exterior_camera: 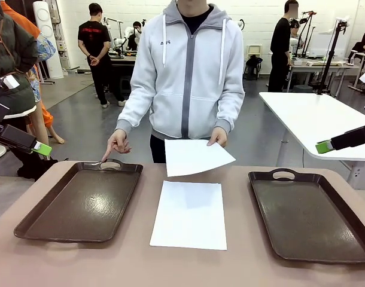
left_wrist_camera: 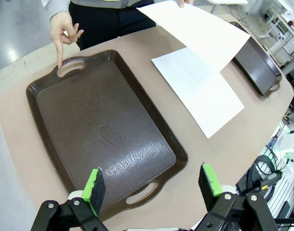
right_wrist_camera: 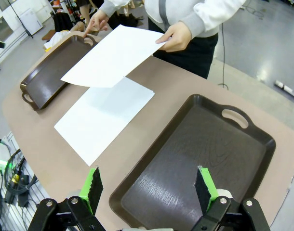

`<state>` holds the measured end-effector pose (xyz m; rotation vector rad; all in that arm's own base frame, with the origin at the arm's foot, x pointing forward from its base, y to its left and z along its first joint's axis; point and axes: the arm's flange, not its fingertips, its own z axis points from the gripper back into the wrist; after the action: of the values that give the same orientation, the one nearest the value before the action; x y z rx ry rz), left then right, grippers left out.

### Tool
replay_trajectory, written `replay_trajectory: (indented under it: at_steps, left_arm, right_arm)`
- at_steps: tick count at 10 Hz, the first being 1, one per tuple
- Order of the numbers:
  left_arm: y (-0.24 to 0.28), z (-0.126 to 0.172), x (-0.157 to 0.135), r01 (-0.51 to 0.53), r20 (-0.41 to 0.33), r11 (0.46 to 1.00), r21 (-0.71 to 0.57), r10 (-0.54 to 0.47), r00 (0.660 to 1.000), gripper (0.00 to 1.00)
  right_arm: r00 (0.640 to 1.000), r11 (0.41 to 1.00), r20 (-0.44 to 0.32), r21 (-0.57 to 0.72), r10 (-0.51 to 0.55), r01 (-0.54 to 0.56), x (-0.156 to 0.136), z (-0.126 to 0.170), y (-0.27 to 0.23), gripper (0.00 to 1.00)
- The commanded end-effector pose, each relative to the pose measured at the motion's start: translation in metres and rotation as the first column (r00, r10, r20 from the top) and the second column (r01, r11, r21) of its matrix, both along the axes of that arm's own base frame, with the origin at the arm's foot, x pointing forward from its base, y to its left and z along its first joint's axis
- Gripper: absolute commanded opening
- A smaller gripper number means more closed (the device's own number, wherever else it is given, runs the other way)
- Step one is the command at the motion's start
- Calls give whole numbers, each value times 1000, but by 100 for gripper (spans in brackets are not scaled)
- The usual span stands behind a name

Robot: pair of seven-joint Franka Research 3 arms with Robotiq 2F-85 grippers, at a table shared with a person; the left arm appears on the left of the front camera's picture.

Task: Sort the A4 documents.
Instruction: Receive the A4 Paper.

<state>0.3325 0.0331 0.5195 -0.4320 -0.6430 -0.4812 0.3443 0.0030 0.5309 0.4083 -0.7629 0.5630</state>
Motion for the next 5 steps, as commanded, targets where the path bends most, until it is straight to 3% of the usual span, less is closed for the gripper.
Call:
replay_trajectory:
  at_steps: [1,5]
  left_arm:
    - [0,0,1,2,3,1000,-10,-2,1000,100]
    - [0,0,1,2,3,1000,-10,-2,1000,100]
  right_arm:
    - [1000,1000,-5,9,5,-5,1,-2,0,100]
    - [1000,1000,-5,9,5,-5,1,-2,0,100]
